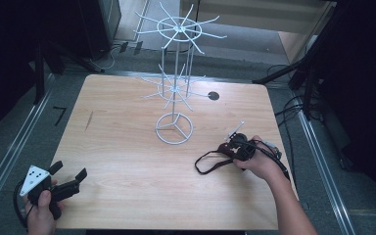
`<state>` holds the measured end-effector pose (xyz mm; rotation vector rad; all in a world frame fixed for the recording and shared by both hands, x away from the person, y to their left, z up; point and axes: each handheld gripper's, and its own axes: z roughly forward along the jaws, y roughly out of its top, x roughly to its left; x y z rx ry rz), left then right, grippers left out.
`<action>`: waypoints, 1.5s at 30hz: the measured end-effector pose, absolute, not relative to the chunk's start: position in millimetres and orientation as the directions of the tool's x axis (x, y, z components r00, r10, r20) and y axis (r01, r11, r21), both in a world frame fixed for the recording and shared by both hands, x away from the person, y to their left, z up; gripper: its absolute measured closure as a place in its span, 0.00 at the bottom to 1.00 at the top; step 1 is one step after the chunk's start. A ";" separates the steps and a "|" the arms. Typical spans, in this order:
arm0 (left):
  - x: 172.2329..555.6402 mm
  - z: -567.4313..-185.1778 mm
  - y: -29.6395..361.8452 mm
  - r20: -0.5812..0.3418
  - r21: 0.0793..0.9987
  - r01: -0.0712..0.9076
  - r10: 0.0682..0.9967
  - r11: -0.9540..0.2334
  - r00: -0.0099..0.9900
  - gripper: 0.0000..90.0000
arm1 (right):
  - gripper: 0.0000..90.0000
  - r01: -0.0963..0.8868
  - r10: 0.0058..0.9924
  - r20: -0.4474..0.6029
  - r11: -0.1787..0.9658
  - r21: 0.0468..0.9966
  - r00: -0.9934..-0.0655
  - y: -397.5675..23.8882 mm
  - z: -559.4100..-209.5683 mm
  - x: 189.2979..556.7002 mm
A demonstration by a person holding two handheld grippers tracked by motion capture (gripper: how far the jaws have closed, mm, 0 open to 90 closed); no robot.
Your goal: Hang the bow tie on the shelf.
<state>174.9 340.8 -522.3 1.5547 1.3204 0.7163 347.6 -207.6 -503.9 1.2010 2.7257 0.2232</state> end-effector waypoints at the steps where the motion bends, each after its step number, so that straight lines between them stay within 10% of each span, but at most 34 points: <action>1: 174.9 -522.3 340.8 -0.137 0.912 0.409 0.959 0.025 0.248 0.08 | 0.82 0.728 0.754 -0.073 0.650 0.218 -0.652 -209.8 -504.2 346.4; 45: 175.1 -522.1 340.5 -0.132 0.911 0.413 0.961 0.021 0.242 0.08 | 0.82 0.630 0.852 0.300 0.044 0.775 -0.429 -234.2 -457.0 304.7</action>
